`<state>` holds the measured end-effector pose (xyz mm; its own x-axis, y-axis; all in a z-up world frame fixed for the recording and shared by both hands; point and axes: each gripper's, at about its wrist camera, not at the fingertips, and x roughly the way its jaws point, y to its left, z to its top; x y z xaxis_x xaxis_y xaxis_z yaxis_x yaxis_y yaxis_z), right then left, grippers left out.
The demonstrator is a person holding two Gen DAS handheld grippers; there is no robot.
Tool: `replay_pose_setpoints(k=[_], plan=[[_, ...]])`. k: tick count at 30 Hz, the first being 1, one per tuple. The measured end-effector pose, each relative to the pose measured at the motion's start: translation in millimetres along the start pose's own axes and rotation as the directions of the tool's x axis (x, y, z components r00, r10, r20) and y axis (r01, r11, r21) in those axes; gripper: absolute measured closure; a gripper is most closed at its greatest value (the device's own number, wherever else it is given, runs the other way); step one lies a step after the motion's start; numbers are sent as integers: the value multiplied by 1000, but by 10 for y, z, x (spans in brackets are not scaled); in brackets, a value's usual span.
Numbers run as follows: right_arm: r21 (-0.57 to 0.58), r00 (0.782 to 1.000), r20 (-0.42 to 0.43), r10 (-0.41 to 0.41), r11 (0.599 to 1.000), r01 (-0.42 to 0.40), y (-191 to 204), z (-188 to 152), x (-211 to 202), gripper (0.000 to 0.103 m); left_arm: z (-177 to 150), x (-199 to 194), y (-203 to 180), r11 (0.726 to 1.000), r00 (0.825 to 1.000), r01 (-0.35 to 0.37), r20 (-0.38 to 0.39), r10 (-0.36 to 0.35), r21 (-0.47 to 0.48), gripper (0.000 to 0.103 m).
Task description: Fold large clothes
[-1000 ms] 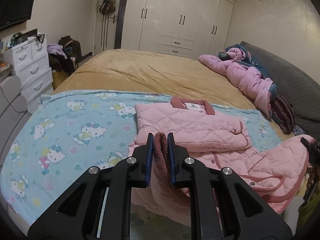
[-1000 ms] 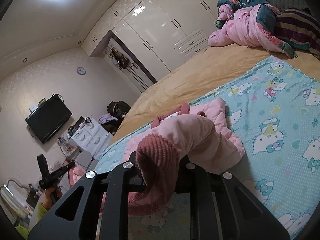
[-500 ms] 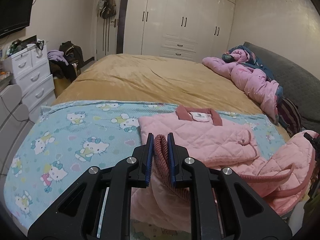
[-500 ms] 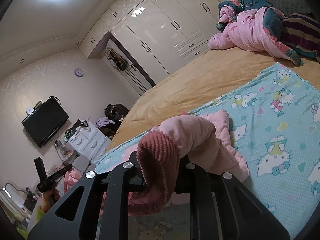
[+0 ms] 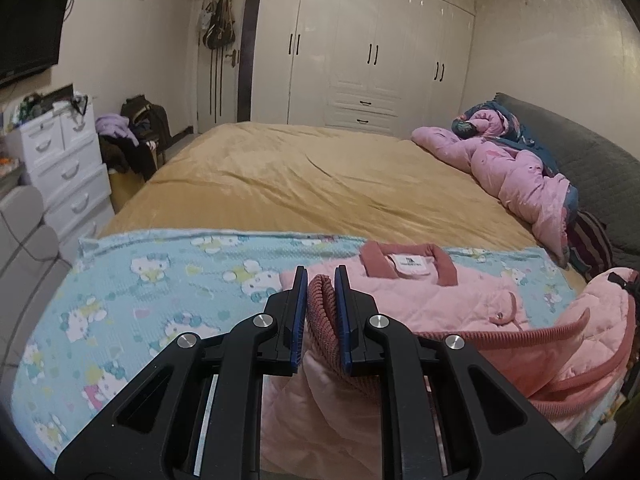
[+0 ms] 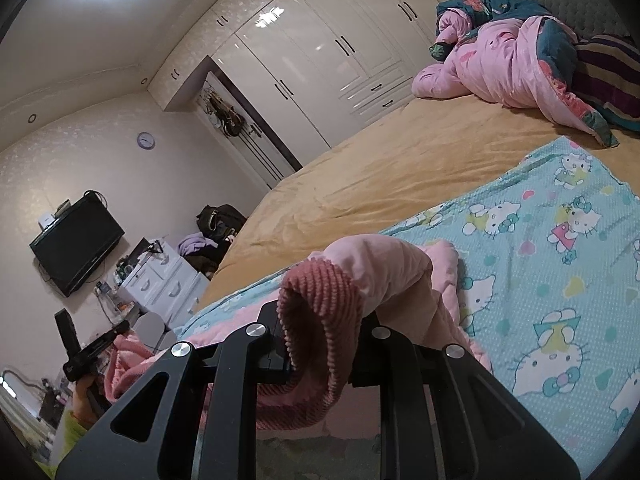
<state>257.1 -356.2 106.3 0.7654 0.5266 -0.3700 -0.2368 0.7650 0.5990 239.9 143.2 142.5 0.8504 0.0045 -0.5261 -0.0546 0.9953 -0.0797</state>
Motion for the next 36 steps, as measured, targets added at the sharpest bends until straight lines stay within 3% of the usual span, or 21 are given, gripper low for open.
replay_pose_setpoints(k=[5, 8, 13, 17, 21, 23, 24, 25, 27, 30, 33, 35, 36], plan=[[0, 1000, -7, -17, 1000, 17, -24, 122, 167, 86, 157, 131, 8, 999, 999, -39, 11, 39, 26, 96], [-9, 999, -21, -26, 1000, 25, -30, 173, 275, 86, 226, 187, 36, 997, 997, -67, 31, 66, 36, 103], [-47, 998, -40, -42, 998, 40, 16, 215, 518, 86, 269, 367, 57, 998, 998, -59, 9, 59, 38, 103], [-55, 997, -47, -53, 997, 51, 3, 254, 693, 86, 167, 387, 73, 1000, 1000, -8, -8, 8, 15, 102], [-61, 996, -56, -70, 996, 67, -43, 282, 855, 86, 37, 155, 171, 1000, 999, 29, 29, -29, -2, 68], [-63, 996, -56, -67, 996, 63, -60, 288, 890, 86, -22, 25, 229, 999, 998, 44, 54, -44, -6, 59], [-63, 996, -57, -64, 996, 61, -74, 286, 913, 86, -78, -89, 293, 998, 995, 60, 82, -58, -14, 46], [-62, 996, -57, -64, 996, 60, -82, 285, 932, 86, -96, -116, 322, 997, 994, 70, 91, -68, -18, 39], [-52, 996, -57, -63, 997, 60, -111, 283, 966, 86, -187, -93, 402, 993, 991, 116, 63, -115, -16, 21], [-52, 996, -58, -63, 997, 60, -123, 285, 1008, 86, -392, 237, 505, 988, 986, 156, -51, -157, -22, 13], [-49, 995, -68, -71, 996, 68, -147, 294, 1089, 86, -700, 848, 592, 971, 947, 224, -215, -237, -84, 12], [-40, 994, -81, -77, 996, 74, -172, 295, 1165, 86, -837, 1106, 612, 960, 929, 246, -251, -273, -134, 11], [-41, 993, -91, -80, 996, 77, -185, 297, 1214, 86, -874, 1171, 600, 955, 923, 258, -253, -289, -147, 18]])
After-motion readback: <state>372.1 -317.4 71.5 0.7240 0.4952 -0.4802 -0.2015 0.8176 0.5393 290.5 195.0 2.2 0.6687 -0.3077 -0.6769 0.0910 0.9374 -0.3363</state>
